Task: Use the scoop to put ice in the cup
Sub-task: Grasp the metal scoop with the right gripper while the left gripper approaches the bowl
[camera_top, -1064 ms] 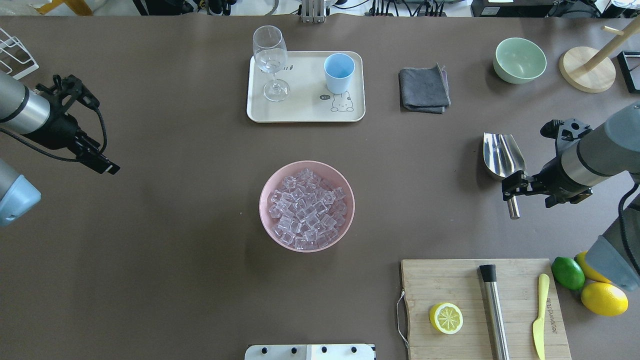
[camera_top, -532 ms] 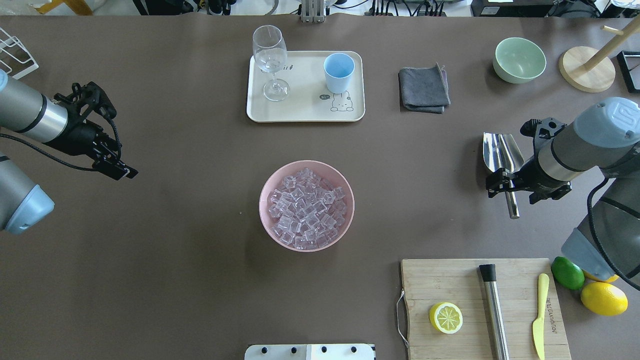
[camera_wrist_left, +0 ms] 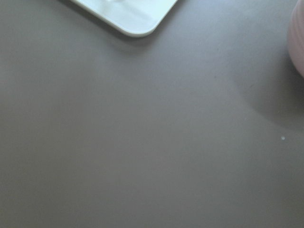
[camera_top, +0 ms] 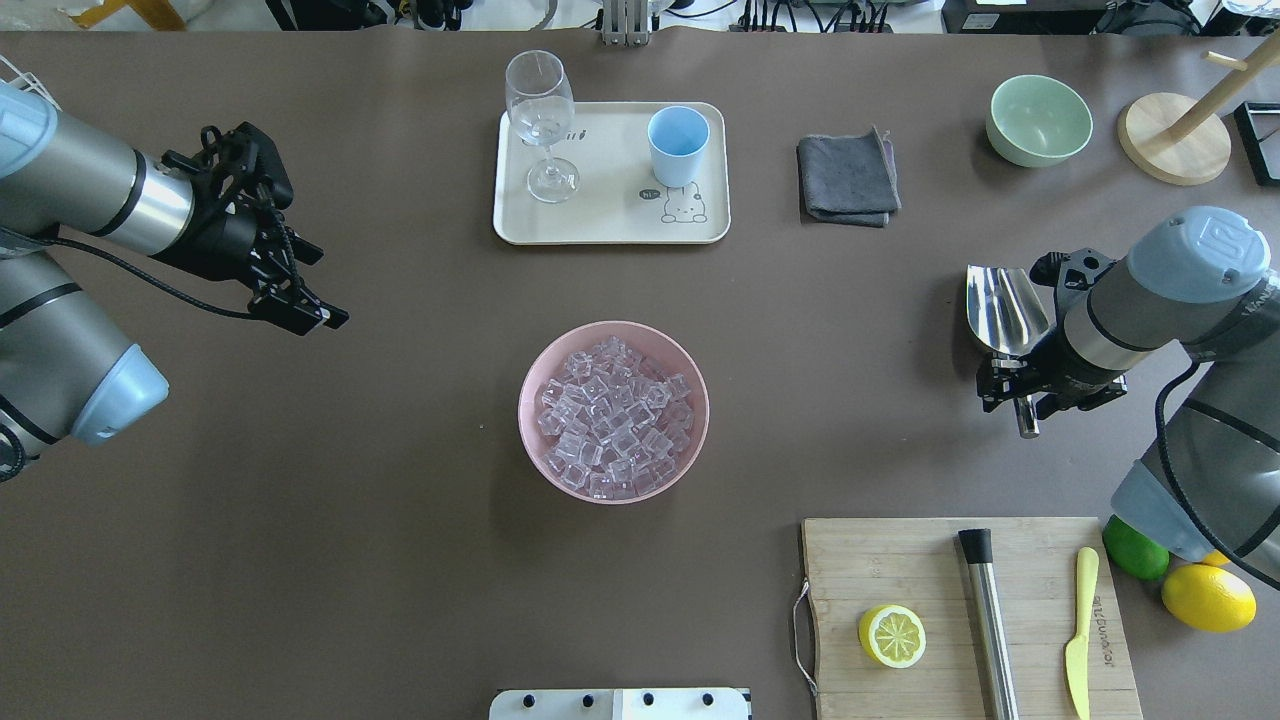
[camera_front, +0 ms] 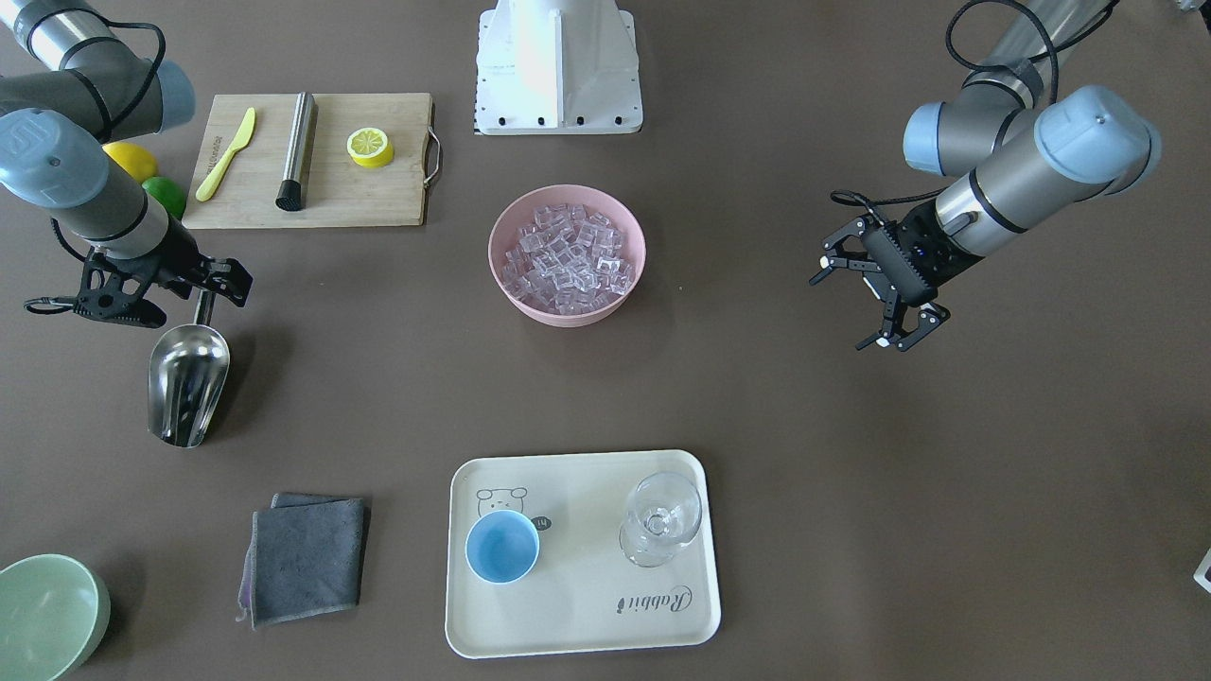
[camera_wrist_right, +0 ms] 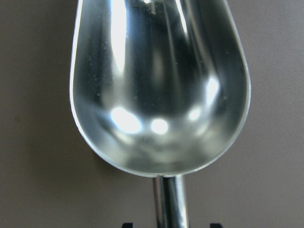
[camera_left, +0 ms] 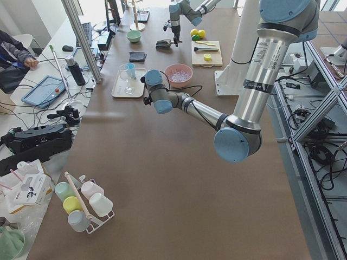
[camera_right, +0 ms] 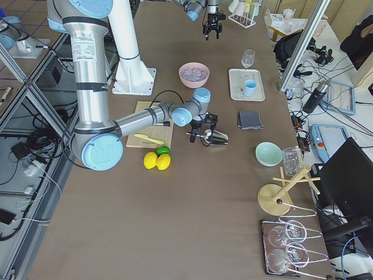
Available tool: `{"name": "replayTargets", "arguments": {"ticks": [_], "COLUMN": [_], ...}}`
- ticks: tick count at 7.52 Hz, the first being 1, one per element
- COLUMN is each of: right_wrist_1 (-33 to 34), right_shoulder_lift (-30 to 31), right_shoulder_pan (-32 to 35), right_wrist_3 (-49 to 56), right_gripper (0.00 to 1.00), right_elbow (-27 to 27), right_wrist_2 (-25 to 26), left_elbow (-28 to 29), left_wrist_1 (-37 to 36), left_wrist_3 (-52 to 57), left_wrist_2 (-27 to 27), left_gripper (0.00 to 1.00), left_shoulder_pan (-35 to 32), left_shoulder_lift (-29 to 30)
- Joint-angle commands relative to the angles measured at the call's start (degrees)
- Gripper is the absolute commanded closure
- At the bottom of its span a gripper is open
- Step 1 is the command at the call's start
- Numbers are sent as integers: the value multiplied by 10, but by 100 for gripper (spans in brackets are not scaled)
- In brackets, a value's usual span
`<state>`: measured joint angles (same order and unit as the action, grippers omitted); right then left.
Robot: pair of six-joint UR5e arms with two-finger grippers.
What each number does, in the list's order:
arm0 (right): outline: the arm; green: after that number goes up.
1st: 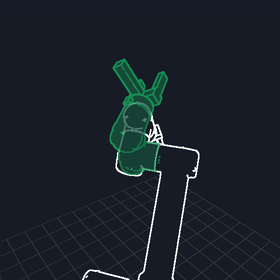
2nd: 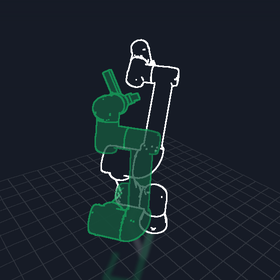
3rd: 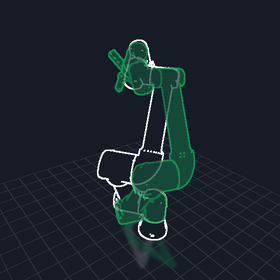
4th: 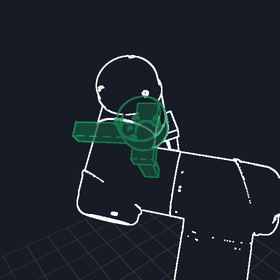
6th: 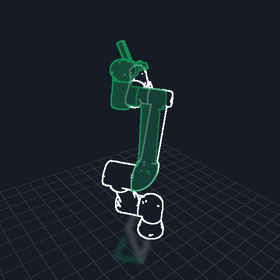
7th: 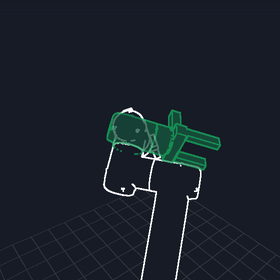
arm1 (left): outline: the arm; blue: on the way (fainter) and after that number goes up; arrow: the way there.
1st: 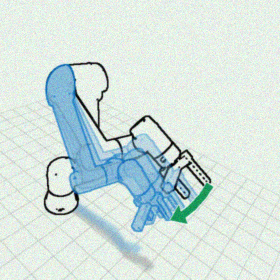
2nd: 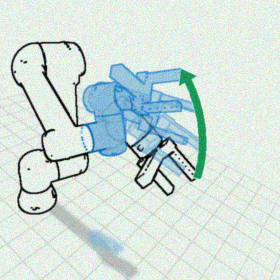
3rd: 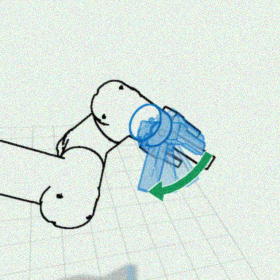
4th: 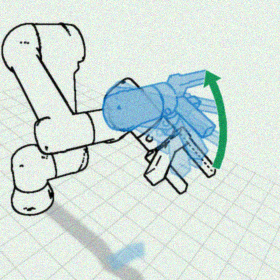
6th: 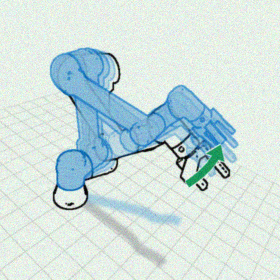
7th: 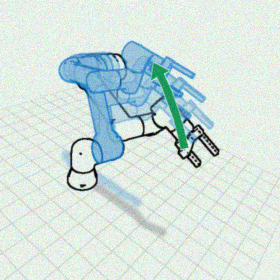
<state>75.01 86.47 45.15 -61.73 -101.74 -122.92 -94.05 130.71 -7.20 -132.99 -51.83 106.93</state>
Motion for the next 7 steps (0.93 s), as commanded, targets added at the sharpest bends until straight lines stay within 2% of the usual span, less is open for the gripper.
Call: {"name": "replayTargets", "arguments": {"ticks": [1, 2, 4, 5, 7], "right_wrist_1": [1, 0, 12, 38, 129], "right_shoulder_lift": [0, 1, -1, 0, -1], "right_shoulder_pan": [-2, -2, -1, -1, 7], "right_wrist_3": [-4, 1, 16, 31, 118], "right_gripper": [100, 100, 100, 100, 100], "right_elbow": [-4, -5, -27, -60, -175], "right_wrist_2": [-4, -5, -5, -5, -2], "left_elbow": [-13, -11, -8, -7, 13], "left_wrist_1": [-3, -1, 37, 56, 110], "left_wrist_3": [1, 1, 2, 3, 4], "left_wrist_2": [2, 9, 80, 108, 112], "left_gripper": [2, 2, 2, 2, 2], "left_shoulder_pan": [76, 106, 168, 187, 192], "left_shoulder_lift": [41, 62, 71, 72, 67]}}
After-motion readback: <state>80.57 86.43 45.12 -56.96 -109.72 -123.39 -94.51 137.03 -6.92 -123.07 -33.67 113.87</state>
